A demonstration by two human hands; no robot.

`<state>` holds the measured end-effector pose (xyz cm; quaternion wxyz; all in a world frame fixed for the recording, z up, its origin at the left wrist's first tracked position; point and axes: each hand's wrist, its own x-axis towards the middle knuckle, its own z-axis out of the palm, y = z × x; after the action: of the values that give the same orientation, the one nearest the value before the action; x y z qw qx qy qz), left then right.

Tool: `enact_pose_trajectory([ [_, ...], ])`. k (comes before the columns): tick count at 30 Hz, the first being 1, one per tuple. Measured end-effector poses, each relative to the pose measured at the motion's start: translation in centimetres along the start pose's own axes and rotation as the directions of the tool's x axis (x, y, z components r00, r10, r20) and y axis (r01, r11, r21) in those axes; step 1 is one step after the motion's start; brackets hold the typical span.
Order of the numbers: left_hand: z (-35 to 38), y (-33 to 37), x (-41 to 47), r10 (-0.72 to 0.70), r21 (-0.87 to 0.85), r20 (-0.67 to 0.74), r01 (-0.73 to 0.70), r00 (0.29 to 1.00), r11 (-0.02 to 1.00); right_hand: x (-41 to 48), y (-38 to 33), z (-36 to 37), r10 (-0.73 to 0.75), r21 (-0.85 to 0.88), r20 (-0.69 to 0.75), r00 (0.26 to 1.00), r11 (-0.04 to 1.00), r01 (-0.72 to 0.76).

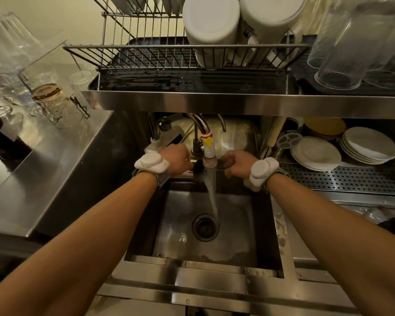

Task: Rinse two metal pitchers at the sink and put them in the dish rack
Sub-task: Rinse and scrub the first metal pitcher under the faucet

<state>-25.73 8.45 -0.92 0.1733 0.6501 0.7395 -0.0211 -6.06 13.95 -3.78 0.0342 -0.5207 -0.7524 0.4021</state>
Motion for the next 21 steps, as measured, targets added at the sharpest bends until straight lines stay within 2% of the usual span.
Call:
enact_pose_trajectory([
  [3, 1.5, -0.3, 0.0, -0.049, -0.149, 0.085, 0.061, 0.995, 0.987, 0.0, 0.4, 0.7, 0.009, 0.006, 0.024, 1.0, 1.0, -0.009],
  [6, 3.3, -0.8, 0.5, -0.079, -0.379, 0.121, 0.119, 0.989, 0.918, 0.3, 1.2, 1.5, 0.012, 0.022, 0.07, 0.997, 1.0, -0.014],
  [9, 4.0, -0.9, 0.5, -0.055, -0.628, 0.186, 0.162, 0.981, 0.761, 0.5, 1.5, 2.3, -0.034, 0.023, 0.06, 0.998, 0.999, 0.033],
  [11, 4.0, -0.8, 0.6, -0.047, -0.738, 0.219, 0.196, 0.975, 0.646, 1.1, 1.5, 2.9, -0.061, 0.094, 0.041, 0.997, 0.994, 0.057],
  [14, 3.8, -1.0, 0.7, -0.022, -0.787, 0.257, 0.222, 0.966, 0.576, 1.7, 1.1, 3.0, -0.075, 0.224, -0.043, 0.996, 0.971, 0.083],
  [17, 3.9, -1.5, 0.7, -0.002, -0.802, 0.301, 0.254, 0.954, 0.54, 2.0, 0.9, 3.4, -0.099, 0.232, -0.078, 0.992, 0.966, 0.114],
  [18, 3.9, -1.5, 0.7, 0.001, -0.794, 0.315, 0.263, 0.949, 0.549, 1.9, 1.0, 3.5, -0.099, 0.217, -0.084, 0.991, 0.969, 0.116],
  [21, 3.2, -1.8, 1.1, -0.022, -0.706, 0.325, 0.258, 0.945, 0.659, 1.9, 1.1, 3.5, -0.112, 0.215, -0.124, 0.986, 0.967, 0.136],
])
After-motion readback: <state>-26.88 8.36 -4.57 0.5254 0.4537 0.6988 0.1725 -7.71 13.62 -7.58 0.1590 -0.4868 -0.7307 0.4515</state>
